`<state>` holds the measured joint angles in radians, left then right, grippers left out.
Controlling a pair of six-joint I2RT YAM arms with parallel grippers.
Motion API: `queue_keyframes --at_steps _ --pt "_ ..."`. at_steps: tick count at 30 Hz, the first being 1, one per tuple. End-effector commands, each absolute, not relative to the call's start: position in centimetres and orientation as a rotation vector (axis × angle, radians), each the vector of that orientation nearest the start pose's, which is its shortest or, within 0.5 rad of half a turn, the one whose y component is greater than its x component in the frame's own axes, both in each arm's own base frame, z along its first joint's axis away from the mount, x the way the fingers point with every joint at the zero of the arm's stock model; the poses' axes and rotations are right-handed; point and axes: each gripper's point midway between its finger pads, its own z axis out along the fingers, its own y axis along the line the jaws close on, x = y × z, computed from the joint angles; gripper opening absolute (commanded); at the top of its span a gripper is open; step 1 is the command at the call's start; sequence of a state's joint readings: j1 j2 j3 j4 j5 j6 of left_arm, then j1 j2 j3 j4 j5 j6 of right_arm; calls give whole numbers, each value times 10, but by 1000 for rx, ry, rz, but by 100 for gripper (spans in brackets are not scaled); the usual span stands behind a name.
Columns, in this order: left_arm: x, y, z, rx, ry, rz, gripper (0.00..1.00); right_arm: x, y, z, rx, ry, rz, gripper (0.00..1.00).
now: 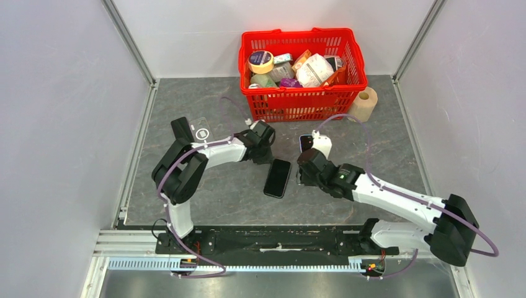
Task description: Put the phone into the phone case
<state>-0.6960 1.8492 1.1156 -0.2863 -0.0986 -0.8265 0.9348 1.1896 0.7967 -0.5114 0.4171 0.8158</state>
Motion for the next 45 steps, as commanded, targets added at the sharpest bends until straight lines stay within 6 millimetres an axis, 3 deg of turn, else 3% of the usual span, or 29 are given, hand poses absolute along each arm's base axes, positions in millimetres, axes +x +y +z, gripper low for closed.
queue_keyframes --at_steps 1,7,12,20,23,31,36,45 --pt "282 -335 18 126 2712 -583 12 226 193 116 135 2340 273 49" --pt "230 -372 18 371 2736 -722 13 229 179 104 158 2386 260 49" --pt "190 -379 27 479 2716 -855 15 220 174 90 152 2423 273 49" --pt "207 -343 82 371 2573 -719 39 191 194 59 65 2555 442 48" --pt "208 -324 92 316 2555 -655 41 180 202 47 45 2608 509 46" --pt "180 -289 70 287 2625 -629 42 164 202 37 35 2666 521 45" --pt "162 -284 57 310 2671 -676 42 155 200 32 50 2699 516 43" --pt "155 -281 45 345 2711 -665 43 144 193 25 67 2742 468 40"
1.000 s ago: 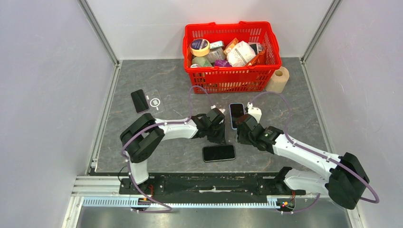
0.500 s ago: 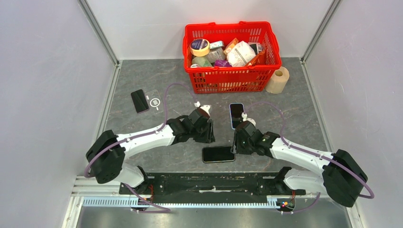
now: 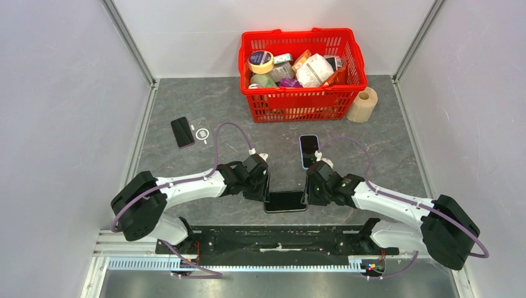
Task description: Put the phone into the phone case
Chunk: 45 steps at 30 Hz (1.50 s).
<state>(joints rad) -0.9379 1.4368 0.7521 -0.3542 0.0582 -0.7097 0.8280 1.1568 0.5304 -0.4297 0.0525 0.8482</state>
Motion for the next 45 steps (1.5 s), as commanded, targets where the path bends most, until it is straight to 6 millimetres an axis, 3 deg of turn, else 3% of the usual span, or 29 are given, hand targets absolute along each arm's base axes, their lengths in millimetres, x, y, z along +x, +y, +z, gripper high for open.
queue_keyframes --at_steps 1,12,27,39,45 --pt "155 -280 44 347 2716 -656 43 143 193 25 66 2744 467 38" --pt "155 -275 27 344 2758 -584 40 131 195 19 48 2778 453 28" --pt "155 -275 18 322 2775 -576 36 119 208 -5 1 2839 405 1" --pt "155 -276 18 321 2781 -564 34 106 211 -43 -29 2924 288 0" --pt "156 -273 19 307 2780 -548 33 108 205 -43 -45 2928 217 0"
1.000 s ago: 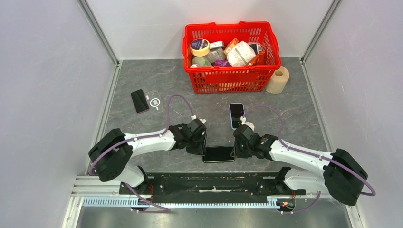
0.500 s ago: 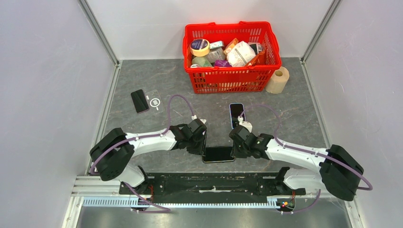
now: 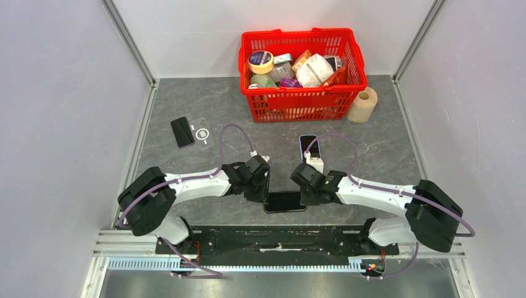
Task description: Put the phone into the phone case
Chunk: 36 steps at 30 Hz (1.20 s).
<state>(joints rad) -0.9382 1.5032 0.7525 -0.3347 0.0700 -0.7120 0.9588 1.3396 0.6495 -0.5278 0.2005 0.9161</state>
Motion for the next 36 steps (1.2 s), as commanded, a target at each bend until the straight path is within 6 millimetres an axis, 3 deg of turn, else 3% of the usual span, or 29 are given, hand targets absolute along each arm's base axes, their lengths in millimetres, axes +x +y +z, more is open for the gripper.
queue_keyframes --at_steps 1,3,8,11,16,22,32,36 --pt "156 -271 19 304 2779 -540 33 110 204 -40 -48 2919 203 0" --pt "156 -269 18 296 2779 -527 32 114 202 -31 -55 2894 189 2" --pt "156 -264 16 282 2779 -509 31 124 199 0 -40 2817 221 24" --pt "156 -263 16 276 2778 -504 30 126 193 15 -19 2783 234 31" --pt "156 -263 16 266 2774 -505 29 123 184 18 4 2779 231 35" --pt "157 -263 17 259 2773 -508 29 118 180 8 16 2801 220 32" --pt "158 -264 18 261 2774 -507 28 114 174 -25 -4 2862 91 3" --pt "159 -266 19 264 2773 -508 28 112 183 -34 -17 2878 79 0"
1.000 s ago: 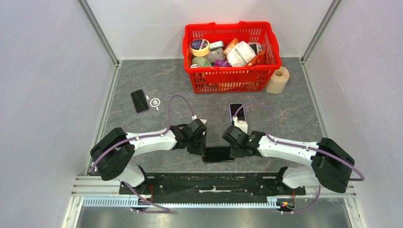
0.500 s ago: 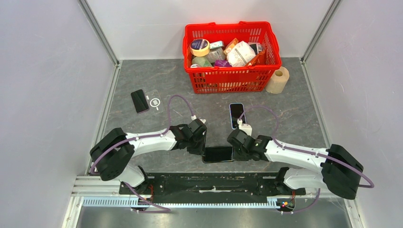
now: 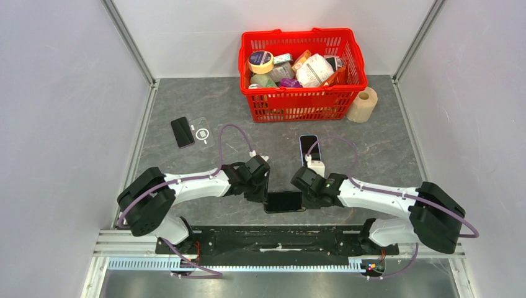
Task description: Put the phone into the phone case
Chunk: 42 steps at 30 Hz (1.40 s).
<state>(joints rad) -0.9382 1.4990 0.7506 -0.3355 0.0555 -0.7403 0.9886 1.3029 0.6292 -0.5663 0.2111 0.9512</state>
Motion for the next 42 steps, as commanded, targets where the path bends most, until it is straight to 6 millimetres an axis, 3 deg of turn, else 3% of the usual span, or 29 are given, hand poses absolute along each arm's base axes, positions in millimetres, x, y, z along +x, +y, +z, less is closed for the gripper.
queue_keyframes --at_steps 1,5,11,13,16,22,27,33,42 --pt "159 -267 20 262 2770 -512 28 111 183 -37 -20 2885 64 0" --pt "160 -267 23 263 2766 -515 28 113 181 -40 -8 2880 33 0" --pt "165 -266 25 263 2750 -486 28 131 183 -10 2 2785 55 3" --pt "165 -266 25 263 2748 -487 28 139 185 1 15 2759 89 7" --pt "165 -266 25 264 2748 -484 28 151 186 16 51 2722 154 23" --pt "166 -265 27 269 2746 -478 28 175 180 30 128 2698 249 43" --pt "167 -265 26 272 2746 -470 28 179 188 28 114 2719 305 48" --pt "166 -265 25 277 2750 -463 28 167 191 15 115 2773 338 47" --pt "170 -262 26 292 2742 -429 28 143 184 -18 130 2869 214 32"
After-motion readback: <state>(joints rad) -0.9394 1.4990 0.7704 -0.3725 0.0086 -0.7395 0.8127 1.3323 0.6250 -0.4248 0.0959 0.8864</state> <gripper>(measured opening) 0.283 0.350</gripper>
